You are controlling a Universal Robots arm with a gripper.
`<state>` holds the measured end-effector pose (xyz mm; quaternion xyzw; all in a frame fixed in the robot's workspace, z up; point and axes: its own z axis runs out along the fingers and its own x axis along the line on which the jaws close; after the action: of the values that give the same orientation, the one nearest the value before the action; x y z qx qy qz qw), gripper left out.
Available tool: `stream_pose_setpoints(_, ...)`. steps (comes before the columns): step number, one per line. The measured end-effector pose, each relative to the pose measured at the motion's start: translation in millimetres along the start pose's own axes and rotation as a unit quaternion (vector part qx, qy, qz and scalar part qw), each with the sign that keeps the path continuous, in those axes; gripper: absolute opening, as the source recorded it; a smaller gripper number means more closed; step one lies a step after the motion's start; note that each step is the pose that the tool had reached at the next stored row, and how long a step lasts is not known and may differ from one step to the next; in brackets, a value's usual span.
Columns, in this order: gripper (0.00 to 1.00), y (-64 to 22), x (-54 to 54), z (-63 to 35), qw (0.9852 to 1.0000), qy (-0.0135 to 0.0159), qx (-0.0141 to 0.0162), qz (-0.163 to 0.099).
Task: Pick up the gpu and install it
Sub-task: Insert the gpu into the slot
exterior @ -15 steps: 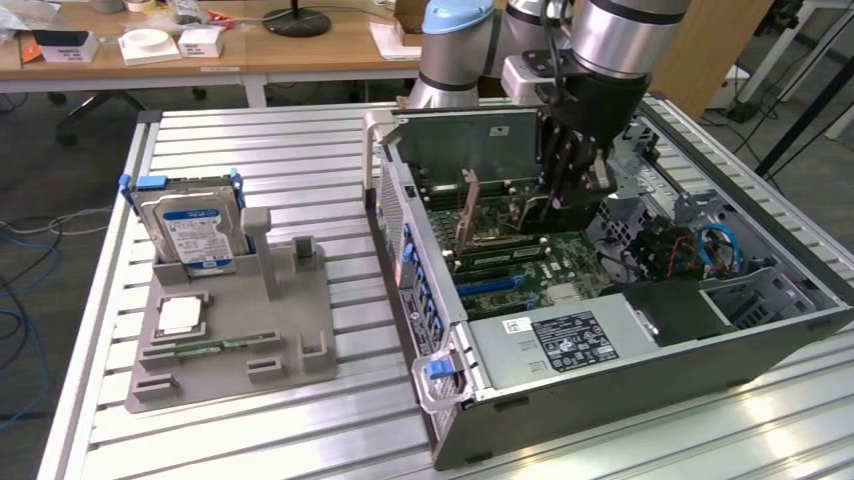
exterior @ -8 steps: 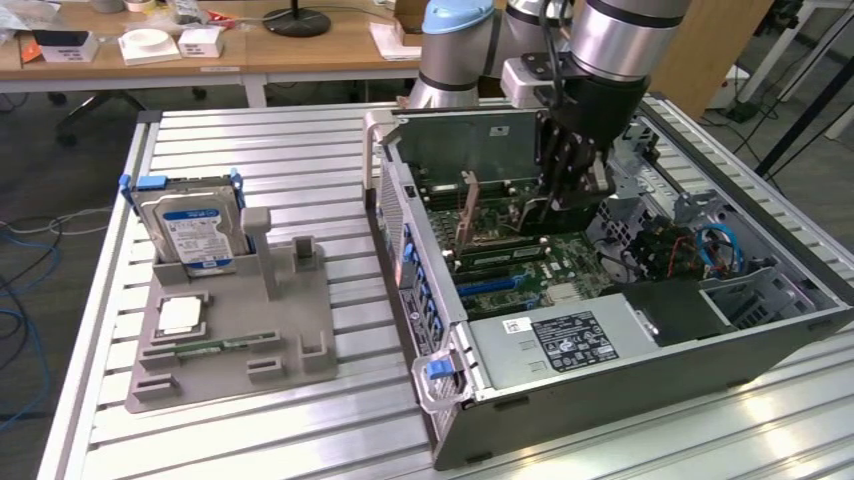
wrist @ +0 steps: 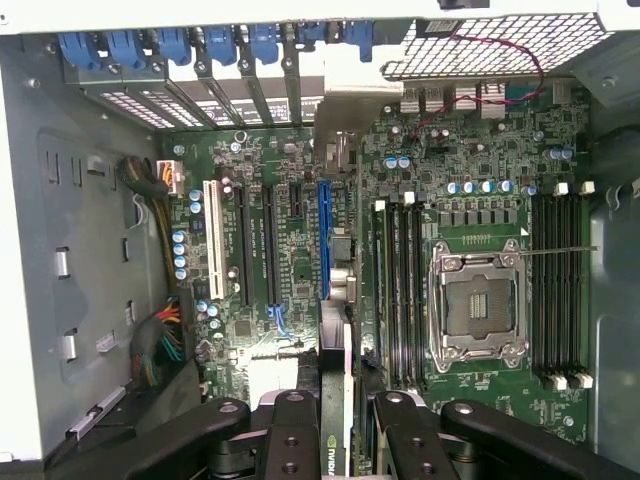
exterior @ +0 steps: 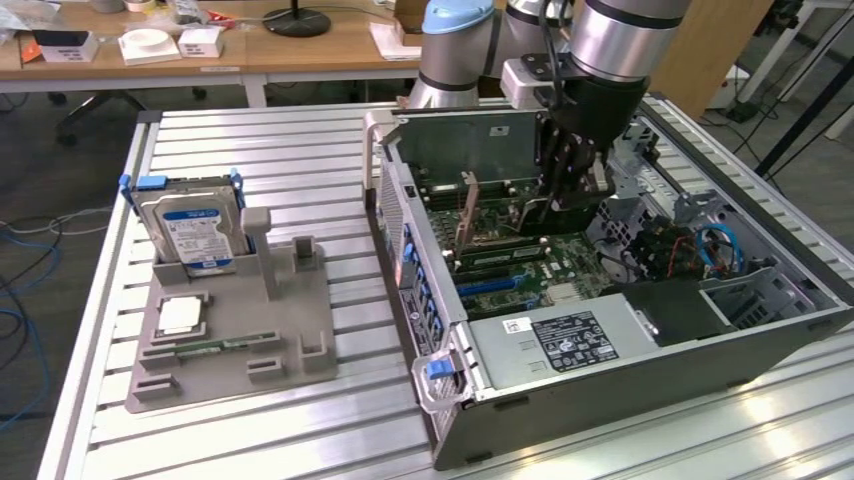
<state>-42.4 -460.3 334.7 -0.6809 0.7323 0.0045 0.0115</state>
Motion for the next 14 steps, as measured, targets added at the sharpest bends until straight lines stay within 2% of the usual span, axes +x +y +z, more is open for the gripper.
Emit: stream_pose_setpoints(14, 0.26, 0.0, 0.0, 2.0, 1.0, 0.0, 0.0, 0.0)
